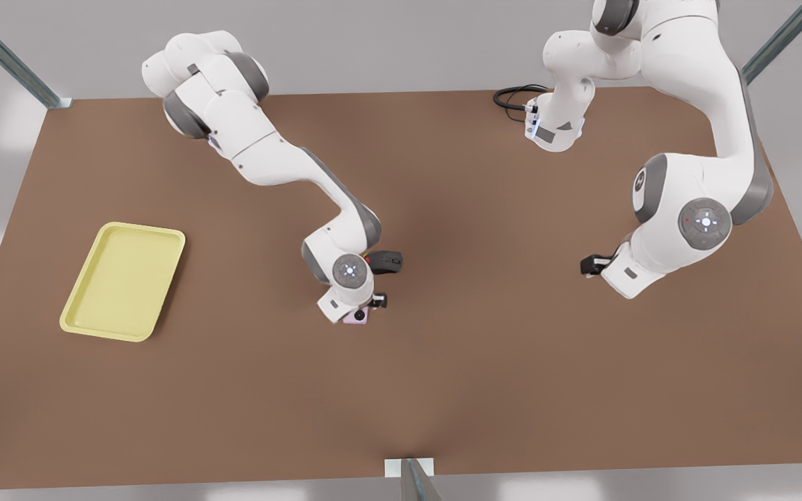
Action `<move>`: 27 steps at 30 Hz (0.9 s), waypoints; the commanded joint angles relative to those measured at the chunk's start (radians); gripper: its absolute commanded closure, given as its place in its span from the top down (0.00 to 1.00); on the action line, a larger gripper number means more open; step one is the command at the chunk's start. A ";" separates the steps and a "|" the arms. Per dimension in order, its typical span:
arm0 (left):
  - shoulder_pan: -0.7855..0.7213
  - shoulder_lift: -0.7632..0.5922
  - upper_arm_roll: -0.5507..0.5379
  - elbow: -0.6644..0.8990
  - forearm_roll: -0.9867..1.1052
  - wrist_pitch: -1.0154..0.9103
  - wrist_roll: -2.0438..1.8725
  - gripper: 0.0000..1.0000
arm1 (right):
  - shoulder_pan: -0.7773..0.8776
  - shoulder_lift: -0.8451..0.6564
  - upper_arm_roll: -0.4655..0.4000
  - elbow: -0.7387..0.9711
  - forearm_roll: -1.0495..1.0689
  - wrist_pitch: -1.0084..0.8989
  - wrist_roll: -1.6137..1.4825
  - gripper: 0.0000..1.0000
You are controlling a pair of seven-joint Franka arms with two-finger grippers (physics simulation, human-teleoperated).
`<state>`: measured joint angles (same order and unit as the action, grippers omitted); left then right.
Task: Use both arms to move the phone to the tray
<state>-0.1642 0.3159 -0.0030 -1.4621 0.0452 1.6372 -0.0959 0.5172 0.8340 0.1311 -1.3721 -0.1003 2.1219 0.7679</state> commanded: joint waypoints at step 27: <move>-0.012 0.017 -0.002 0.002 -0.002 0.010 0.096 1.00 | -0.049 -0.003 0.028 -0.150 -0.056 0.205 0.100 1.00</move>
<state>-0.1764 0.3350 -0.0046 -1.4610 0.0424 1.6471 -0.0158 0.4691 0.8321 0.1597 -1.5218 -0.1568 2.3231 0.8560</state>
